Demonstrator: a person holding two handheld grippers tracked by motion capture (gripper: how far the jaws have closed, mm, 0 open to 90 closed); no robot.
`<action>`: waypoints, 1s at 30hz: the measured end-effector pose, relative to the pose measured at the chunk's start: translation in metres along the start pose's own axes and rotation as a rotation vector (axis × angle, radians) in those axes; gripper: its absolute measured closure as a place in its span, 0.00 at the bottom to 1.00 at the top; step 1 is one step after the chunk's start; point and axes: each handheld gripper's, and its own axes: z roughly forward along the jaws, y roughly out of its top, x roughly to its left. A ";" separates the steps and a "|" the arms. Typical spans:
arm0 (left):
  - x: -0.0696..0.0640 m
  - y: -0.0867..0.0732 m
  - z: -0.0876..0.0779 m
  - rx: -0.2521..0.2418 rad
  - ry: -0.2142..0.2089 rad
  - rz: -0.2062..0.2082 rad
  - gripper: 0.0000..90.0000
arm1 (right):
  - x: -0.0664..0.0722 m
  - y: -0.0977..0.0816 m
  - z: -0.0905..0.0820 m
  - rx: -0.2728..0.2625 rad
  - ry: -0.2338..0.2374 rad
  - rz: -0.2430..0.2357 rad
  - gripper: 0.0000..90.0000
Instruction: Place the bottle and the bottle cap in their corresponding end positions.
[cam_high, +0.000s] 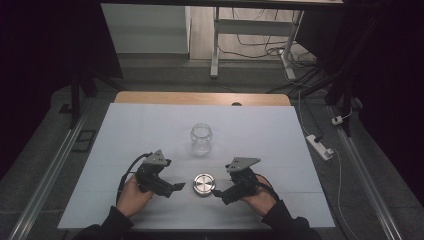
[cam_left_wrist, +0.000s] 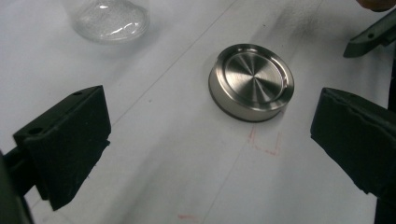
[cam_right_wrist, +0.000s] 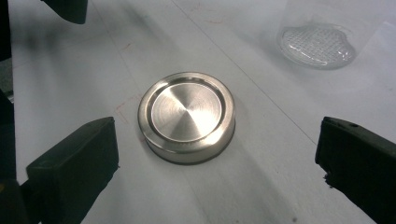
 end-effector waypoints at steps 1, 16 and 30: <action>-0.001 -0.002 -0.002 0.002 0.003 -0.004 0.00 | 0.000 0.000 -0.001 -0.002 0.000 -0.003 0.00; -0.007 -0.030 -0.033 -0.016 0.053 -0.047 0.00 | -0.001 -0.012 -0.019 0.004 -0.030 0.016 0.00; -0.005 -0.065 -0.070 -0.056 0.117 -0.126 0.00 | -0.010 -0.033 -0.046 0.004 -0.102 0.076 0.00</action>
